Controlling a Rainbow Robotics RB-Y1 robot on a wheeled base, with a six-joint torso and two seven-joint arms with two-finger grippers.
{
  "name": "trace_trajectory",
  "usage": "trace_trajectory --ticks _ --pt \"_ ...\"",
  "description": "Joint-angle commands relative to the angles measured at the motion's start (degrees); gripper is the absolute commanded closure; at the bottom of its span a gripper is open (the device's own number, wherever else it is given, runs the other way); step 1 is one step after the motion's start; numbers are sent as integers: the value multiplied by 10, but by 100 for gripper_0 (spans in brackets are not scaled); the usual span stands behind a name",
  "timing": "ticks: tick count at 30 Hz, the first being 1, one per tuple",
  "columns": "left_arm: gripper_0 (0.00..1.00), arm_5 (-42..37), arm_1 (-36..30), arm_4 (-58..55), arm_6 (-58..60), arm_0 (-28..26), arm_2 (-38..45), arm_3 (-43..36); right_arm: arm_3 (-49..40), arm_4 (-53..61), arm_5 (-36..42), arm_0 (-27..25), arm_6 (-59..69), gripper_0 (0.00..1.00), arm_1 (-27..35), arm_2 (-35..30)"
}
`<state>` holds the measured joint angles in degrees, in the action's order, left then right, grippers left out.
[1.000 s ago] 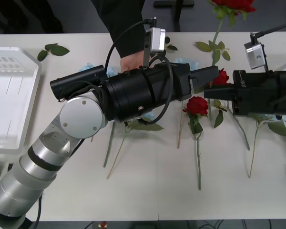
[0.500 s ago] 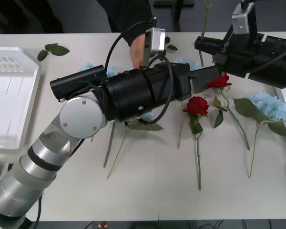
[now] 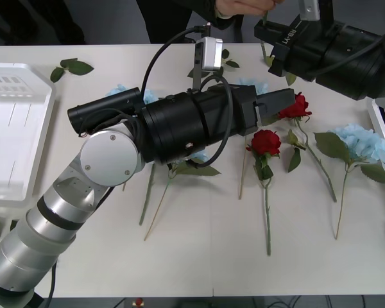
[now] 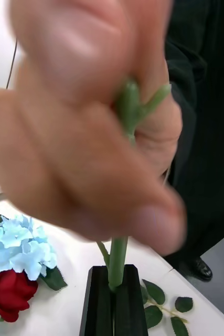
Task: Place the red flowers into the right box and the blue flowers into the left box. If a person shows an open palm, hand one flower to the person first, then continue sorting.
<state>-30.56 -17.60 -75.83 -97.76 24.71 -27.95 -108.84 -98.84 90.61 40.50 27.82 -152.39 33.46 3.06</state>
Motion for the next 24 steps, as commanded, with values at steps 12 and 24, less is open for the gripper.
trace_trajectory --ticks 12,24 --pt "0 0 -9 -8 -11 10 6 -11 -11 21 0 7 -1 0 -5 -9" --pt "0 0 -9 -10 -11 10 7 -10 -13 40 21 2 -9 0 -1 -9"
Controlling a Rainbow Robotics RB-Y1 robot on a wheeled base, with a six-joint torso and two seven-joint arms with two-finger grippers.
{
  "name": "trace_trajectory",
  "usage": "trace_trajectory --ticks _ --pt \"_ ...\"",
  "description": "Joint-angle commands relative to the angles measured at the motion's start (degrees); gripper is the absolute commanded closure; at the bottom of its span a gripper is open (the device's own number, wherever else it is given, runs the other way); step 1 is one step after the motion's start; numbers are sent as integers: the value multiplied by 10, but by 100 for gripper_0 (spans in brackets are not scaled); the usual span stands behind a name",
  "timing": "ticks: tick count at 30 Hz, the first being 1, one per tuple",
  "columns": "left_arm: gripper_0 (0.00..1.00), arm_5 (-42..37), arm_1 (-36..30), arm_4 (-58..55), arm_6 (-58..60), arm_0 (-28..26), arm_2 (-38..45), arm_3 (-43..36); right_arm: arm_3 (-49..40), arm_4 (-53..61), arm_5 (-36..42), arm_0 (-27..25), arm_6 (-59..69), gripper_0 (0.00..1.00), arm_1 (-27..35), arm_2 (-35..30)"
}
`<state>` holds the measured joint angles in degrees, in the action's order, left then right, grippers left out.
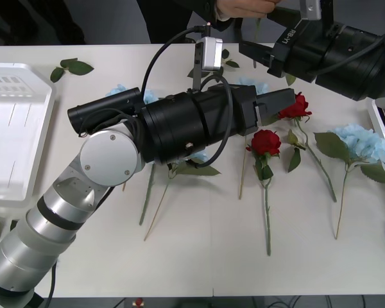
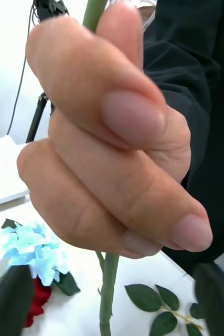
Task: Place the red flowers into the right box and the blue flowers into the left box. If a person shows an open palm, hand one flower to the person first, then continue sorting.
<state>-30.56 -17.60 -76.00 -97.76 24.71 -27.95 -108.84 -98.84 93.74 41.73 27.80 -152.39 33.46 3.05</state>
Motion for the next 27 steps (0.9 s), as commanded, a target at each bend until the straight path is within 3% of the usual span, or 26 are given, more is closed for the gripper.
trace_trajectory --ticks 1,7,18,27 --pt "0 0 -9 -8 -11 10 6 -11 -12 13 12 2 -9 0 2 -9" --pt "0 0 -9 -8 -11 10 7 -10 -20 40 77 -20 -7 0 33 -33" --pt "0 -6 -23 -8 -10 9 8 -11 -39 51 292 -129 101 0 94 -145" --pt "0 -153 -134 -75 -8 -4 103 -26 -101 -25 358 -226 308 0 141 -195"
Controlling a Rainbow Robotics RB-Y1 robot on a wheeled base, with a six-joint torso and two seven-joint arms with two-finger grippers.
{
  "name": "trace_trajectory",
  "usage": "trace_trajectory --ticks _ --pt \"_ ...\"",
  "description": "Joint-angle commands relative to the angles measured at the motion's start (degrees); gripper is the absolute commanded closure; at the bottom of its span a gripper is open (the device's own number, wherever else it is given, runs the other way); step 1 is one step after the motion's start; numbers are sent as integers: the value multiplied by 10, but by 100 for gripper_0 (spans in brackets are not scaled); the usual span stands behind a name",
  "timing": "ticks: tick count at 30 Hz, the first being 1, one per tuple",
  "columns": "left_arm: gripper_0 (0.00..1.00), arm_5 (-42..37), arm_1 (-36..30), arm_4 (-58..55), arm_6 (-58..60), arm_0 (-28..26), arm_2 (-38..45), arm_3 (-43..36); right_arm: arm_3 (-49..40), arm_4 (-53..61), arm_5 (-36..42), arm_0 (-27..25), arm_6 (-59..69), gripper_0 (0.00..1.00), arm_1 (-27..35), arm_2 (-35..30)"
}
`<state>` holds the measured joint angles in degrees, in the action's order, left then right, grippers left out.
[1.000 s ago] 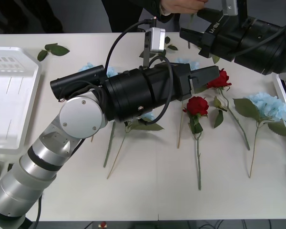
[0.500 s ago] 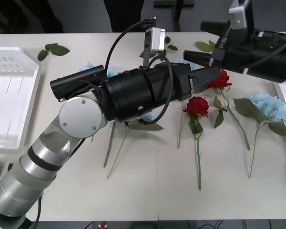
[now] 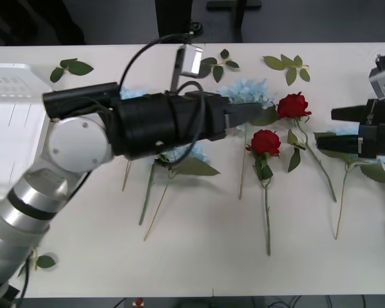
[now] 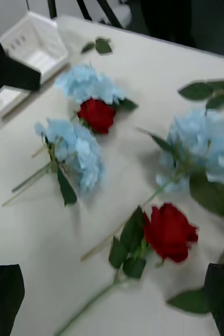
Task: Place the red flowers into the right box and the blue flowers into the left box. If a person shows an open palm, hand one flower to the person first, then continue sorting.
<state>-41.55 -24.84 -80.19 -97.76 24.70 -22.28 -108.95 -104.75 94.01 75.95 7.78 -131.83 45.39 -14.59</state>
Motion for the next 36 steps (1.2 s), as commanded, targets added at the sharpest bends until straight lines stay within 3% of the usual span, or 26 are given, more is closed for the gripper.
trace_trajectory --ticks 1,8,15,23,28,36 --pt "0 -56 -77 -40 -6 -8 55 -26 -48 -39 20 -34 127 0 23 -21" --pt "0 -128 -202 -27 83 -48 88 -23 -89 -160 75 -69 359 0 34 -22" --pt "0 -209 -253 125 167 -91 117 -23 -104 -281 137 -72 507 0 33 -10" --pt "0 -258 -166 337 199 -97 120 14 -75 -362 126 -57 587 0 33 39" --pt "0 -258 -93 436 194 -59 117 76 -10 -377 101 -30 595 0 33 76" --pt "0 -251 -31 541 196 -17 94 133 70 -394 68 3 594 0 30 119"
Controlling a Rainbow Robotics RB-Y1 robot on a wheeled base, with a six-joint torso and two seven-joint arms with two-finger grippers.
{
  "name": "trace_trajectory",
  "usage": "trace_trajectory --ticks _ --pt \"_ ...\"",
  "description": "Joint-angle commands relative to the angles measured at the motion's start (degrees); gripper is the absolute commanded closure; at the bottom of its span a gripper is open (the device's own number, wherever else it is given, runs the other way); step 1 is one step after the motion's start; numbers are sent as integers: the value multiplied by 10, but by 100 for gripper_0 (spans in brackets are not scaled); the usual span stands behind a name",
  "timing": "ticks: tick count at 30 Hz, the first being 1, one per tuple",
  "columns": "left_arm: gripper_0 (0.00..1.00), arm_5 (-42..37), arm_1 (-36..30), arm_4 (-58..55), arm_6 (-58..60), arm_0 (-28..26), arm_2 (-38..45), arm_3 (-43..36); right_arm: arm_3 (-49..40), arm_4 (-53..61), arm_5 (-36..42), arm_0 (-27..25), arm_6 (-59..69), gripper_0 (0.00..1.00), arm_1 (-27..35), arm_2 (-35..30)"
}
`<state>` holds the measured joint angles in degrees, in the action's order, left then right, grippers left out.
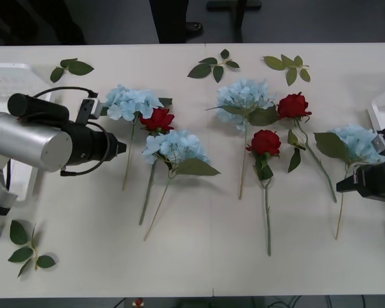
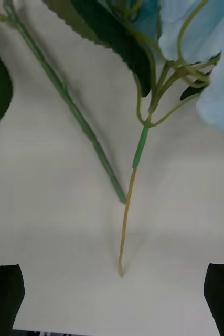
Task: Place the red flowers into the right box and the blue flowers into the left box. If a person shows an open palm, hand one flower to the person first, then continue sorting.
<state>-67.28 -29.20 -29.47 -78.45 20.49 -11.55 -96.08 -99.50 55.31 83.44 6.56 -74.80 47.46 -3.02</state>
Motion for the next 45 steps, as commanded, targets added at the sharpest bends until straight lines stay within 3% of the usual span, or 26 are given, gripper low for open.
trace_trajectory --ticks 1,5,19,24,27,30,32,33,34,35,36,38,40,45 --pt "0 6 19 49 3 29 -18 6 24 -10 -9 18 23 0 6 4" --pt "0 7 38 109 7 45 -49 31 50 -23 -11 32 20 0 -7 10" --pt "0 64 85 149 0 92 -91 130 108 -84 -62 61 22 0 -52 55" --pt "7 94 97 158 -5 105 -95 167 108 -112 -69 61 23 0 -72 57" --pt "24 114 102 166 -7 105 -97 185 108 -118 -70 61 25 0 -81 58" --pt "79 116 103 169 -11 105 -100 186 110 -127 -75 61 25 3 -87 61" --pt "100 116 103 171 -11 105 -102 186 113 -130 -81 61 25 7 -89 64" --pt "100 116 103 172 -11 104 -102 186 115 -130 -84 61 24 7 -89 65" --pt "100 116 103 173 -11 102 -102 186 116 -130 -86 61 25 13 -90 67" --pt "100 116 103 173 -11 101 -103 186 117 -130 -89 61 25 34 -90 69" --pt "100 116 102 173 -11 100 -102 186 117 -131 -88 61 24 68 -90 69" --pt "100 116 100 170 -11 100 -103 185 117 -131 -88 61 24 93 -90 69" --pt "100 116 93 166 -11 100 -103 178 118 -131 -88 61 24 100 -89 70" --pt "100 58 56 128 -6 100 -98 112 118 -131 -88 61 18 100 -89 69"
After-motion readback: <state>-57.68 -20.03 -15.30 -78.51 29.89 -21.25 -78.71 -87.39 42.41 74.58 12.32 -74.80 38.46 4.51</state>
